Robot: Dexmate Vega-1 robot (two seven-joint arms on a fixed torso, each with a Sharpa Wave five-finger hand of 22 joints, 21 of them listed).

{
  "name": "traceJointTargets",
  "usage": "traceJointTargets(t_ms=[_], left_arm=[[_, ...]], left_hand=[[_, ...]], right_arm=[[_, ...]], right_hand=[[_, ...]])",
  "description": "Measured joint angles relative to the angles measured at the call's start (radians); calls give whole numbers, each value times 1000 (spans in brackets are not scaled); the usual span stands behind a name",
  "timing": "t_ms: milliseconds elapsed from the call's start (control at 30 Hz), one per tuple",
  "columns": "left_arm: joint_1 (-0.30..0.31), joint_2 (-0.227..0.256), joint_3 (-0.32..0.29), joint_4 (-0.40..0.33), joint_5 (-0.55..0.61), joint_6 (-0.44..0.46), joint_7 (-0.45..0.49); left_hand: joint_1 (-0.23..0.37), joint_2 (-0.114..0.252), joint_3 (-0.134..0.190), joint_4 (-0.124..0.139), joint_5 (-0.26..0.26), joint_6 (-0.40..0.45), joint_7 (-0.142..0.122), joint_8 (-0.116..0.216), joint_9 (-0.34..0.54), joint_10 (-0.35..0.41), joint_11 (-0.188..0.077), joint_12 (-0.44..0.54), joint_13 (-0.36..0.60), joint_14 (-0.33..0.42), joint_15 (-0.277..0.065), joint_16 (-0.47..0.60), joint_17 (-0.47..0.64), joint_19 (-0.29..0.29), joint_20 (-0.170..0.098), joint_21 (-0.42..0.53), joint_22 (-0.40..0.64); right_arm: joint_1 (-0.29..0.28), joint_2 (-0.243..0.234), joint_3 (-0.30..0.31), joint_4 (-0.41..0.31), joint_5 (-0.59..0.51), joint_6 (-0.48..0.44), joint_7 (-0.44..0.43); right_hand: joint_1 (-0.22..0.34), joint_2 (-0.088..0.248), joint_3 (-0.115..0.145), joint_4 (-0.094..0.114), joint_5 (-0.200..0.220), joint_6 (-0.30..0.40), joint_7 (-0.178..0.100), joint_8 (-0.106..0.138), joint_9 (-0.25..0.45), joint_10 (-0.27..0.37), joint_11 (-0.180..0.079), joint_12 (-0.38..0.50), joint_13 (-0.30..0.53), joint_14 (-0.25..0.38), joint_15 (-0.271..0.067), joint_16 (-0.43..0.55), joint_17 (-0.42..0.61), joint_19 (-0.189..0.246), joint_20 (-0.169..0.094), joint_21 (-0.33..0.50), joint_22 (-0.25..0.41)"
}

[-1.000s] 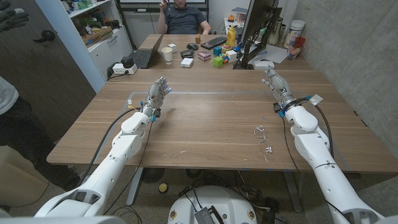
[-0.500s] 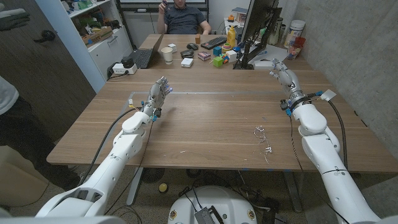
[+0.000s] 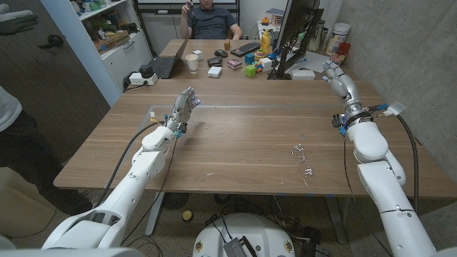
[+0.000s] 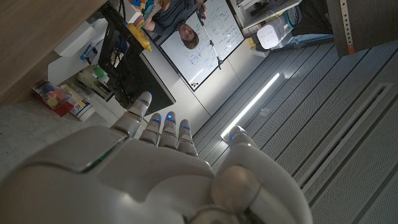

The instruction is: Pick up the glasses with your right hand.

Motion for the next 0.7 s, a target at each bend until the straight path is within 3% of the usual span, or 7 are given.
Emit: traceJointTargets(t_ms=[233, 267, 433, 700], left_arm=[[-15, -4, 5, 18, 7, -3, -21], [-34, -9, 8, 45, 7, -4, -25], [-46, -13, 11, 61, 12, -8, -43], [-91, -29, 19, 127, 22, -17, -72]], left_hand=[[0, 0, 0, 0, 0, 0, 0, 0, 0, 0, 0, 0, 0, 0, 0, 0, 0, 0, 0, 0, 0], [0, 0, 0, 0, 0, 0, 0, 0, 0, 0, 0, 0, 0, 0, 0, 0, 0, 0, 0, -1, 0], [0, 0, 0, 0, 0, 0, 0, 0, 0, 0, 0, 4, 0, 0, 0, 0, 0, 0, 0, -4, 0], [0, 0, 0, 0, 0, 0, 0, 0, 0, 0, 0, 4, 0, 0, 0, 0, 0, 0, 0, -4, 0]], right_arm=[[-50, 24, 25, -69, -36, 1, -11], [-60, 31, 30, -83, -106, 1, -35], [-102, 58, 45, -137, -150, -1, -50], [-168, 102, 65, -227, -312, -24, -95]], right_hand=[[17, -7, 2, -17, -2, 21, -1, 6, 0, 25, -3, 8, 0, 24, -13, 0, -5, 20, 12, 1, 0], [22, -11, 0, -23, -5, 27, 2, 6, 0, 27, -5, 8, 0, 32, -15, 0, -5, 31, 12, 4, 0], [38, -12, 4, -38, -7, 53, 7, 6, 0, 57, -3, 8, 0, 57, -25, 0, -5, 64, 7, 4, 0], [47, -12, 5, -47, -7, 60, 3, 6, 0, 64, -7, 8, 0, 68, -25, 0, -5, 75, 3, 4, 0]])
